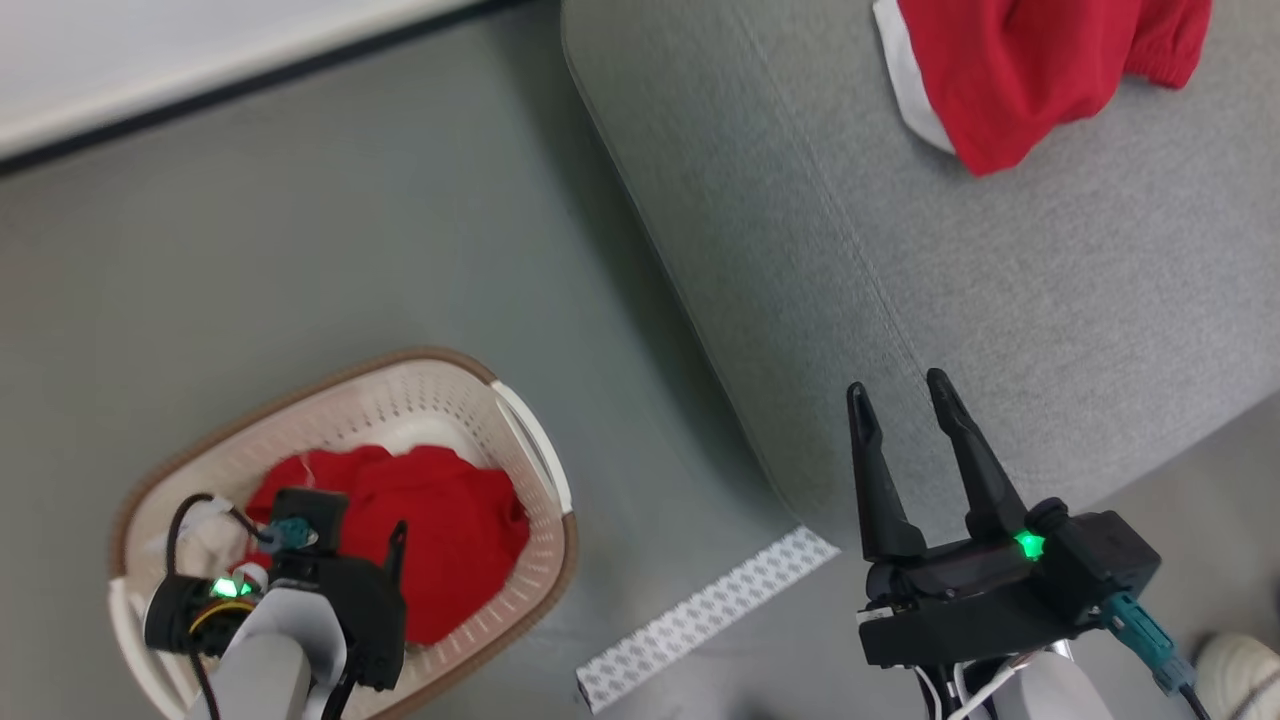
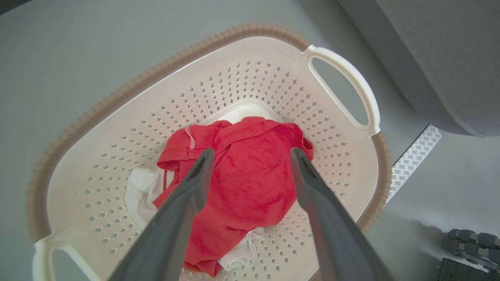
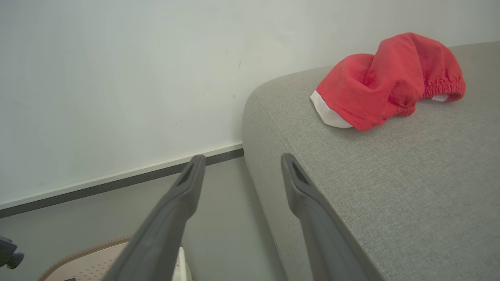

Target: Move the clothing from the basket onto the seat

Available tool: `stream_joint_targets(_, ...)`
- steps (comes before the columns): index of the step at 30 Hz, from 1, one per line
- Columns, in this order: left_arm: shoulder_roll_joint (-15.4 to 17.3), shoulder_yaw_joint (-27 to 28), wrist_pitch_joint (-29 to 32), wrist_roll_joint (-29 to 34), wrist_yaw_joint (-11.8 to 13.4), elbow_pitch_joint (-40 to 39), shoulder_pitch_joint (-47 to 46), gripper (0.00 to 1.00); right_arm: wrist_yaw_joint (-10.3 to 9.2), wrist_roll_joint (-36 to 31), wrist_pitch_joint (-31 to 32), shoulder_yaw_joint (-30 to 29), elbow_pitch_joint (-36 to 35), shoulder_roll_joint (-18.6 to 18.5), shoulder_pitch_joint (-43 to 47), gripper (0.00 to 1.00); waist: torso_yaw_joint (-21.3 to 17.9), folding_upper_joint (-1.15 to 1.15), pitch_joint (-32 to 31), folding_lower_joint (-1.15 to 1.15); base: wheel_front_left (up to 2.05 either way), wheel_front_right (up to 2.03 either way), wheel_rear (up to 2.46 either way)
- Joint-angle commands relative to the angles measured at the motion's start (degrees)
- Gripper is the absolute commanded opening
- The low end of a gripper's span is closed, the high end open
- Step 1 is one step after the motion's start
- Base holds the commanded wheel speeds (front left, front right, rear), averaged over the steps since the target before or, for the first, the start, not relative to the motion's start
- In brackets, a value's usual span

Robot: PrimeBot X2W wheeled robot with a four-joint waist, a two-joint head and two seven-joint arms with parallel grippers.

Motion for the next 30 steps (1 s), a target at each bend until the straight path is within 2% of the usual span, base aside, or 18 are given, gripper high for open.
stream_joint_targets(1,0.4,-0.2,0.2,0.6,-0.1,0.7,-0.8,1.0,0.02,0.6,0.0,-0.2,-0.5,0.2,0.6,1.0,-4.2,-0.02,8.1,-0.02,0.0,0.0,0.0)
stream_joint_targets(7,-0.4,-3.4,2.5,3.0,-0.5,6.2,-6.1,1.0,0.02,1.1,-0.1,-1.6,-3.7,0.2,1.8,1.0,-3.1,-0.02,12.7,-0.02,0.0,0.0,0.0)
stream_joint_targets(14,-0.8,-7.3,8.0,7.6,2.2,13.8,-13.4,1.0,0.02,2.1,0.0,-2.1,-5.6,0.2,3.5,1.0,-2.2,-0.02,16.1,-0.02,0.0,0.0,0.0)
stream_joint_targets(19,0.3,-10.4,10.6,10.9,2.0,19.2,-18.5,1.0,0.02,3.1,-0.1,-1.8,-6.9,0.2,4.6,1.0,-1.8,-0.02,18.2,-0.02,0.0,0.0,0.0)
stream_joint_targets(30,0.2,-13.4,10.9,13.2,2.6,26.7,-26.7,1.0,0.02,3.6,-0.1,-2.3,-9.8,0.2,7.9,1.0,-0.4,-0.02,22.0,-0.02,0.0,0.0,0.0)
